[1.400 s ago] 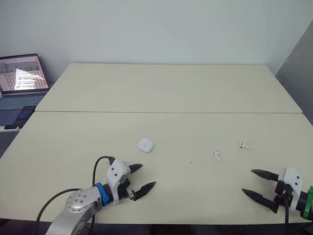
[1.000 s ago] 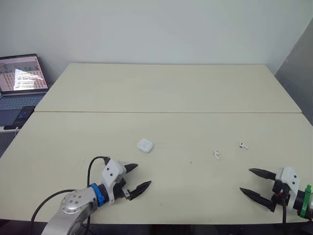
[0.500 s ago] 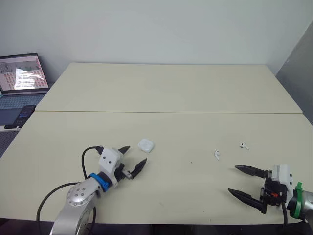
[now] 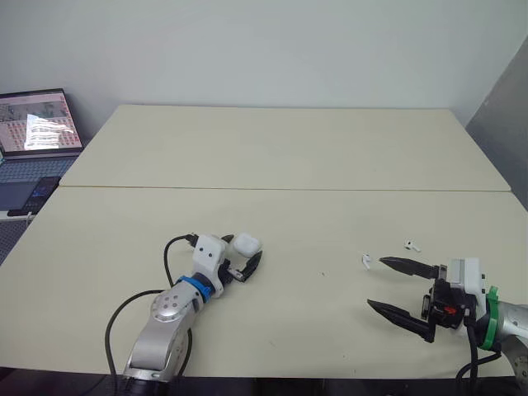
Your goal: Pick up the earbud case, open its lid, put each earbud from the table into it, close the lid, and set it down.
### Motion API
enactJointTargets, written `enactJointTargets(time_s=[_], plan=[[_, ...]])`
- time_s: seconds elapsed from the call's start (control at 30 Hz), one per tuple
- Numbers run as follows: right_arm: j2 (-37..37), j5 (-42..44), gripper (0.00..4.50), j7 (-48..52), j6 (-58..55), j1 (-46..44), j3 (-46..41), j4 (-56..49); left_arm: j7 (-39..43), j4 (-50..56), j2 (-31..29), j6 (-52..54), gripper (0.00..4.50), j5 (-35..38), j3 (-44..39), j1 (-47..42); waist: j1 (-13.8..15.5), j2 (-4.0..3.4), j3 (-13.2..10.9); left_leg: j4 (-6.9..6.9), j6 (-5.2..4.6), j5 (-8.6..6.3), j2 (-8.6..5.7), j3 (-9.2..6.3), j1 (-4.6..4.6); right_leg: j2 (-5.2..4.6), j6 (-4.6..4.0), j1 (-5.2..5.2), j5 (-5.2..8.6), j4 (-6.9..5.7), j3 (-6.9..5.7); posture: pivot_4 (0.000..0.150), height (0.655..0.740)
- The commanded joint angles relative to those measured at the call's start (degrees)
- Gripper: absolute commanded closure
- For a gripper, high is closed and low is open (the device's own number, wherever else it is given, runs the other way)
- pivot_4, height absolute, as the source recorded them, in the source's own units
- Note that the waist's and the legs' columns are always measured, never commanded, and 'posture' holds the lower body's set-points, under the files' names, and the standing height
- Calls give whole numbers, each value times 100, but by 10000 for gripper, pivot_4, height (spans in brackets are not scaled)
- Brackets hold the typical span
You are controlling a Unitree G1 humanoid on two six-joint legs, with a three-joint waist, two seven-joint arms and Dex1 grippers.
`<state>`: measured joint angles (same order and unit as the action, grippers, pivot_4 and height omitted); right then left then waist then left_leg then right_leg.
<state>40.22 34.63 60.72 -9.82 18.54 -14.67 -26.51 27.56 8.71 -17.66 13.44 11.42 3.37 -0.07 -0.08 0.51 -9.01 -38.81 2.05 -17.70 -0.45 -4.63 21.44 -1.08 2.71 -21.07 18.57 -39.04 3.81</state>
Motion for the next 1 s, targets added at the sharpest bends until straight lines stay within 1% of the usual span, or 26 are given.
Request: enactJointTargets(time_s=[0.03,0.13,0.23,0.33,0.37,0.53,0.6,0.7,0.8,0.93,1.0], plan=[[20,98,254,-83,16,-8,-208,-216,-59,111,55,123,0,11,22,-16,0,-1,0,0,0,0,0,0,0,0,0,0,0,0,1,1500,7400],[48,100,254,-89,35,-6,-266,-174,-75,102,69,155,0,36,6,-10,0,-1,1,0,0,0,0,0,-1,0,0,1,0,0,1,1500,7400],[72,99,0,-81,28,-4,-329,-150,-77,49,113,143,6012,73,-6,-61,1,-1,1,0,0,0,0,0,-1,0,0,1,0,0,1,1500,7400],[83,69,0,-78,8,13,-355,-145,-48,105,172,183,15503,121,20,-65,1,-1,1,0,0,0,0,1,-1,0,0,1,0,0,1,1500,7400],[85,60,0,-82,8,11,-363,-142,-40,133,181,199,17250,118,32,-58,0,-1,1,0,0,0,0,0,-1,0,0,1,0,0,1,1500,7400],[41,150,0,-277,-151,-26,-416,-181,-81,262,271,247,17240,163,40,-148,0,-1,1,0,0,0,-1,1,-1,0,0,1,0,0,2,1500,7400],[-72,770,0,-946,-886,-165,-489,-393,-104,357,399,252,17240,201,107,-330,1,1,0,-1,0,0,-1,1,0,-1,0,1,0,0,2,1500,7400],[-56,1679,0,-1707,-1797,-399,-535,-757,-144,639,678,480,17240,324,302,-688,2,3,-2,-7,1,1,-2,-2,7,-1,1,-1,0,-3,1,1500,7400],[9,2725,0,-2617,-2542,-888,-604,-967,-117,969,940,614,17240,353,635,-1088,0,10,-6,-10,1,1,-2,-7,23,0,1,-10,-1,-2,-5,1500,7400],[269,4022,0,-3772,-3316,-1789,-630,-695,130,1054,1097,445,17240,353,1002,-1506,-17,13,-8,-10,0,1,-3,-2,23,2,1,-10,-1,-1,-3,1500,7400],[442,4945,0,-4382,-3617,-2246,-580,-409,409,928,1127,190,17240,408,1128,-1661,-20,15,-9,-10,0,1,-2,0,23,6,1,-13,-1,-3,-1,1500,7400]])
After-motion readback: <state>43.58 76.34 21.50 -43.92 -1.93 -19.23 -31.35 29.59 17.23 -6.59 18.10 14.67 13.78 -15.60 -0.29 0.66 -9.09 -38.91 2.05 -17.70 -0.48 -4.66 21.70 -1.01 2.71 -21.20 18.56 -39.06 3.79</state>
